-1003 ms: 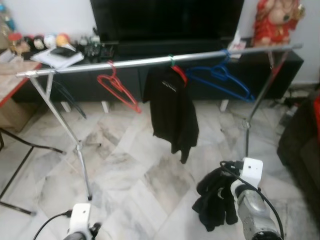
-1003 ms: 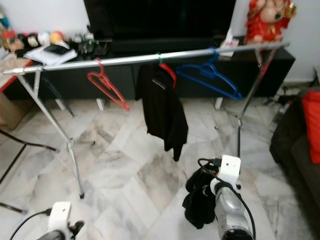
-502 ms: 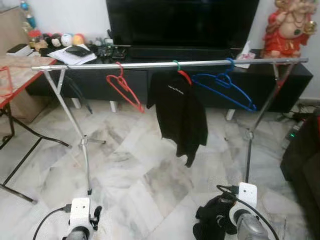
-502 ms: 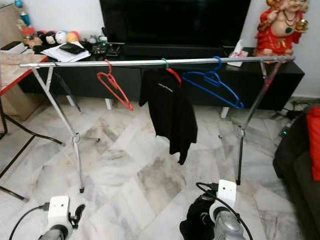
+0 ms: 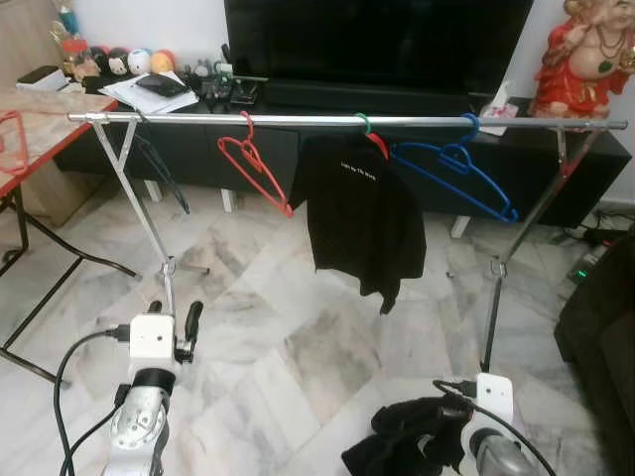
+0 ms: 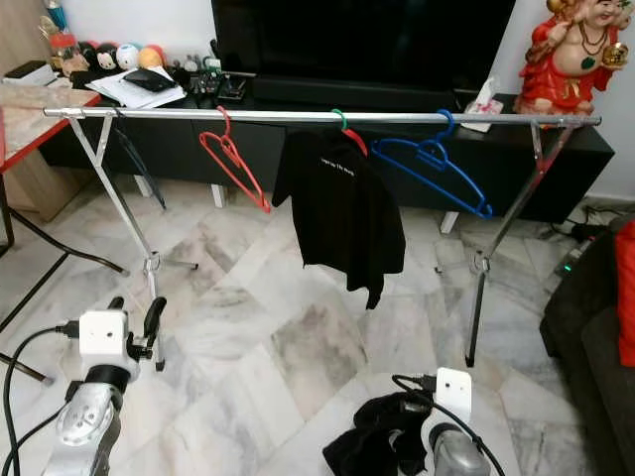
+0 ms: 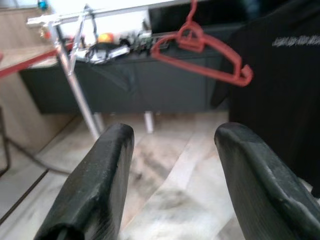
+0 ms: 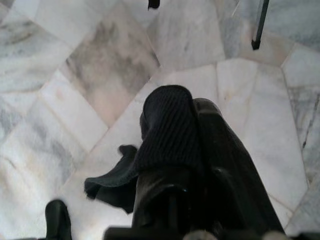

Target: Hang hanger

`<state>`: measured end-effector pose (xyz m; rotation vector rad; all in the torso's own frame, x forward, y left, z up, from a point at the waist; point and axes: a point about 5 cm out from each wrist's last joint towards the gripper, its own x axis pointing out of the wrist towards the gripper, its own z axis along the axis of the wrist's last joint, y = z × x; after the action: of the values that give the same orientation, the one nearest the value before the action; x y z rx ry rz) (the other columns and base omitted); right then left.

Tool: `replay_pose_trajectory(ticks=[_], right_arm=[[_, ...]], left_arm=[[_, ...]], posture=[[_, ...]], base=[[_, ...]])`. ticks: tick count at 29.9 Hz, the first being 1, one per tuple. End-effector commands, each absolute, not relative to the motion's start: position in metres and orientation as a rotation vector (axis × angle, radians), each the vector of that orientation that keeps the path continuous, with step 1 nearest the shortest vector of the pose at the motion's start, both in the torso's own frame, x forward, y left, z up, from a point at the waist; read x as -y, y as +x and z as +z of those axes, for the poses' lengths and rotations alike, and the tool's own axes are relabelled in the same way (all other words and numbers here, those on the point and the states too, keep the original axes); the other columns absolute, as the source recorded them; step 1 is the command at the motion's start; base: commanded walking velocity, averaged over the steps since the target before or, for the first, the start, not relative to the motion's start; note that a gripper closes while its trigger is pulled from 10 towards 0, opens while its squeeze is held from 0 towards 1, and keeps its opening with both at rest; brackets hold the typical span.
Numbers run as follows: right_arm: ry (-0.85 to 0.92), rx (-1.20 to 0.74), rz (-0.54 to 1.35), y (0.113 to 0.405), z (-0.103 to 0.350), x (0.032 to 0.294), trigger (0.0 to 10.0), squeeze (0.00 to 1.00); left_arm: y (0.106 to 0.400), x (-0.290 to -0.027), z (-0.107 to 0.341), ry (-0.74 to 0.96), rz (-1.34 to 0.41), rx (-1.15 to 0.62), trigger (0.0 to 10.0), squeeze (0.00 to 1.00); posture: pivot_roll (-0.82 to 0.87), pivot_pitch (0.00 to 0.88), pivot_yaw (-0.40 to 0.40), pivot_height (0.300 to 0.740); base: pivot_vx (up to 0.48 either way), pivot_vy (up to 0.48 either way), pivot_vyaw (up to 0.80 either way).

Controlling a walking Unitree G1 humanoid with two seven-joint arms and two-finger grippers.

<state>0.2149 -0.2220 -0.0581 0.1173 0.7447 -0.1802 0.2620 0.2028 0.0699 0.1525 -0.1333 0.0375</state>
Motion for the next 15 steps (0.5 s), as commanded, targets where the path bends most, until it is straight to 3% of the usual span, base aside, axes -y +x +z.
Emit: replay_pose_trajectory(ticks=[1,9,15], right_arm=[[0.113,-0.787,-0.178,0.208,-0.064,0.219,10.0,0.00],[0.136,-0.847,-0.207,0.197,-0.072,0.212,10.0,0.00],[0.150,-0.842,-0.226,0.198,-0.072,0.212,10.0,0.00]], left_arm=[[0.259,-0.193,0.072,0.147,0.014,0.125,10.0,0.00],[0.265,-0.188,0.080,0.128,-0.014,0.126,10.0,0.00],[0.278,-0.193,0.097,0.151,-0.032,0.141,10.0,0.00]], posture=[[0.01,0.000,-0.043,0.740],[-0.01,0.000,-0.025,0.740],[-0.01,0.000,-0.012,0.740]], base=[[0.000,0.000,0.00],[0.000,0.000,0.00],[0.247,0.000,0.00]])
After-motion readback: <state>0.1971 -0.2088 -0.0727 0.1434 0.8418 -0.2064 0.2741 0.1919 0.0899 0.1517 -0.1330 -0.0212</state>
